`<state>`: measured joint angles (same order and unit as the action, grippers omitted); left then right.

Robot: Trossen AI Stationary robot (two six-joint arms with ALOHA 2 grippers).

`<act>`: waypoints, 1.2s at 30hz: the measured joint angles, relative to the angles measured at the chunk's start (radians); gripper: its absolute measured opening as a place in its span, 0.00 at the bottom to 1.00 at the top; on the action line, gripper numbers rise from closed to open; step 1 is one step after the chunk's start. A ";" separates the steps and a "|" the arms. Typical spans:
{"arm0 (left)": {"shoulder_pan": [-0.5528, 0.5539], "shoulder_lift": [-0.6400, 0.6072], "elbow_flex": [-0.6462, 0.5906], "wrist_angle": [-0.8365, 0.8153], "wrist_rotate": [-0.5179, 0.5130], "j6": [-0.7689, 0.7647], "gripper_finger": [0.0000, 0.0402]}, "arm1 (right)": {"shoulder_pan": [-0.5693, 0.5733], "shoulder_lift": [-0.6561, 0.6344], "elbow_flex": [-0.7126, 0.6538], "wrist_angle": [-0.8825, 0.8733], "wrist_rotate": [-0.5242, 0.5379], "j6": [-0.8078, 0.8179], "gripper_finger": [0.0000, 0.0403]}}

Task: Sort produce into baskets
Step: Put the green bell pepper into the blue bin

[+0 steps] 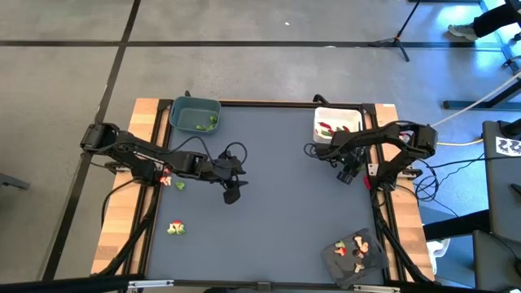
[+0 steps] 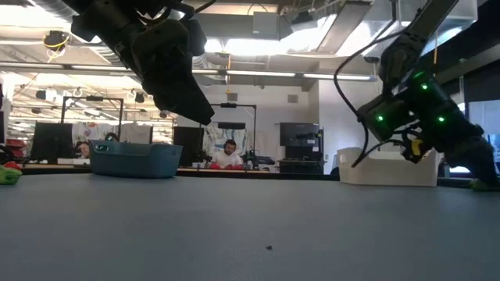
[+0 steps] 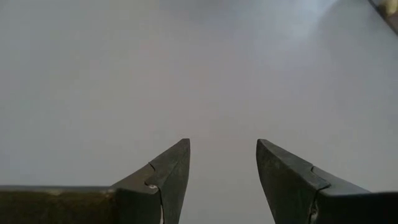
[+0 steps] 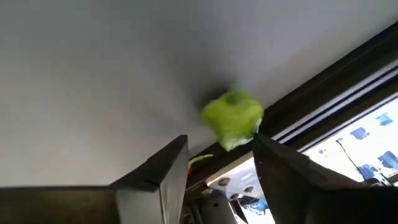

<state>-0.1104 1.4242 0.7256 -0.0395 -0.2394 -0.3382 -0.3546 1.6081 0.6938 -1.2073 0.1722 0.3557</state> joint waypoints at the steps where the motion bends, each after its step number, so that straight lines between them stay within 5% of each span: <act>1: 0.000 0.000 0.000 0.000 0.000 0.000 0.45 | 0.000 0.000 -0.010 0.010 -0.001 -0.001 0.43; 14: 0.000 0.000 0.000 0.000 0.000 0.001 0.45 | 0.001 0.000 -0.005 0.036 -0.007 -0.051 0.02; 26: 0.003 0.000 0.000 0.007 0.000 0.050 0.45 | 0.003 -0.001 0.053 0.068 -0.116 -0.079 0.01; 36: 0.002 0.000 0.000 0.010 0.000 0.051 0.45 | 0.173 -0.016 0.226 0.218 -0.131 -0.109 0.00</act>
<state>-0.1081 1.4241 0.7254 -0.0298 -0.2394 -0.2867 -0.1816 1.5925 0.9194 -0.9897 0.0408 0.2467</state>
